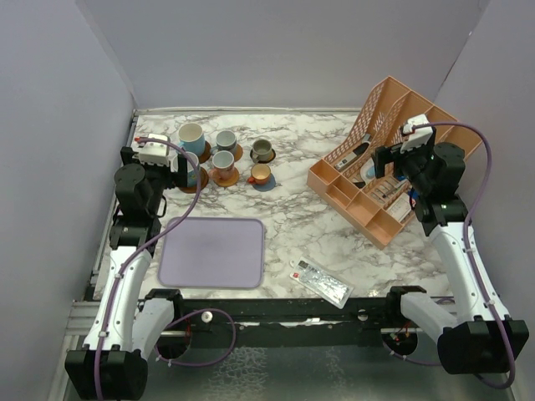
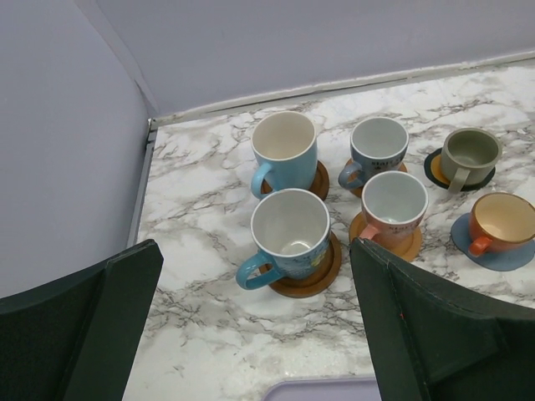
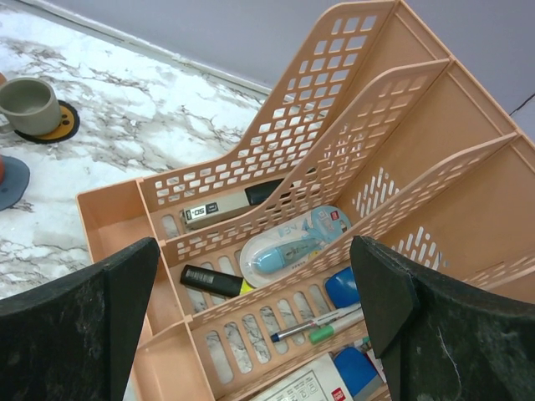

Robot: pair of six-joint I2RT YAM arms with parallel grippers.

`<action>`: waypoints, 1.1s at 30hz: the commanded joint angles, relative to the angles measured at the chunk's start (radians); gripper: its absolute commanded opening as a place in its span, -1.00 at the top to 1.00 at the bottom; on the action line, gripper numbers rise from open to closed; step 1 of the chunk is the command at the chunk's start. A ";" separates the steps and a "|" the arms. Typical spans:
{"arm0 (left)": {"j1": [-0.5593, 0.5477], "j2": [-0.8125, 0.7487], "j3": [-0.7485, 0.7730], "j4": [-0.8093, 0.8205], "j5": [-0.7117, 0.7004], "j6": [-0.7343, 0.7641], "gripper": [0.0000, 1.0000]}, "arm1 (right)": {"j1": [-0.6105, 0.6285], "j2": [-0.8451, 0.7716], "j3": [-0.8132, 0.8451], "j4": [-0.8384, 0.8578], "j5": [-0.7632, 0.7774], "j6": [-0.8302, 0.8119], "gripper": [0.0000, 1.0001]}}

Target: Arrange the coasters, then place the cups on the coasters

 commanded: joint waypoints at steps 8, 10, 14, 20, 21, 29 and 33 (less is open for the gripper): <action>0.008 -0.035 -0.004 -0.011 0.025 0.020 -0.98 | -0.007 -0.027 0.003 0.019 -0.042 -0.023 -1.00; 0.008 -0.038 -0.006 -0.011 0.032 0.016 -0.98 | -0.009 -0.027 0.004 0.018 -0.042 -0.025 -1.00; 0.009 -0.043 -0.014 -0.007 0.054 0.015 -0.98 | -0.012 -0.036 0.002 0.015 -0.050 -0.030 -1.00; 0.010 -0.052 -0.026 0.004 0.055 0.014 -0.98 | -0.014 -0.049 -0.004 0.019 -0.066 -0.031 -1.00; 0.011 -0.052 -0.027 0.005 0.054 0.013 -0.98 | -0.014 -0.051 -0.004 0.020 -0.070 -0.031 -1.00; 0.019 -0.051 -0.046 0.030 0.048 -0.002 -0.98 | -0.018 -0.060 -0.015 0.024 -0.098 -0.031 -0.99; 0.020 -0.044 -0.052 0.035 0.063 -0.010 -0.98 | -0.019 -0.054 -0.018 0.027 -0.102 -0.032 -0.98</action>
